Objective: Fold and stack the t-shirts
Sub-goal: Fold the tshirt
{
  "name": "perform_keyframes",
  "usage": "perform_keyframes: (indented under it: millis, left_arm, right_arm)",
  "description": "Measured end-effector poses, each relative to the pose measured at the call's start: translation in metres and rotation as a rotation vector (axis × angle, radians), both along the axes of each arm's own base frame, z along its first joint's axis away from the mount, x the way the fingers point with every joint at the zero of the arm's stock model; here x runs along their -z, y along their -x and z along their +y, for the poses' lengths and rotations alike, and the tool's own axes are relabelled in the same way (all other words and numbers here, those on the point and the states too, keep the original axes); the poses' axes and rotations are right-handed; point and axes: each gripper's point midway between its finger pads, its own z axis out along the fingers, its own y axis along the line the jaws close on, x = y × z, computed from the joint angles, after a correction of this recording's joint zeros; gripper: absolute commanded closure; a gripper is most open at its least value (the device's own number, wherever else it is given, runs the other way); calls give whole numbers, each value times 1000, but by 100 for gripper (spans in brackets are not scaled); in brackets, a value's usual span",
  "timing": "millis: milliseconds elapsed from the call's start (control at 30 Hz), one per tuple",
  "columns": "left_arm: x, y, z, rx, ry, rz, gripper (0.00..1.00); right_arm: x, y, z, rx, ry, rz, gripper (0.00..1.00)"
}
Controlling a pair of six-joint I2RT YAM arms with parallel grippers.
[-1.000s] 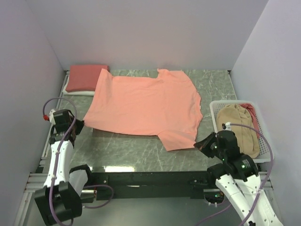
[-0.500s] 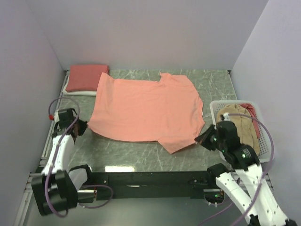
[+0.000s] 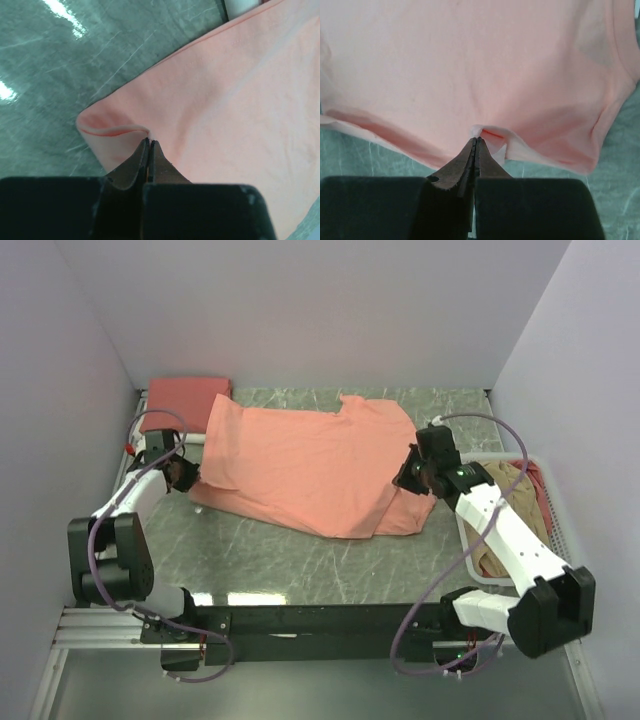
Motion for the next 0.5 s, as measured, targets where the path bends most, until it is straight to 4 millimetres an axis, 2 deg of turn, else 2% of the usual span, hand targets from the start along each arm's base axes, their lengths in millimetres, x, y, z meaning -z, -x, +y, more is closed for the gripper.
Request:
perform_keyframes:
  millis: [100, 267, 500]
  left_arm:
    - [11, -8, -3, -3, 13, 26, 99]
    - [26, -9, -4, -18, 30, 61, 99]
    - [21, -17, -4, -30, 38, 41, 99]
  right_arm:
    - [1, -17, 0, 6, 7, -5, 100]
    - [5, -35, -6, 22, 18, 3, 100]
    - [6, -49, -18, 62, 12, 1, 100]
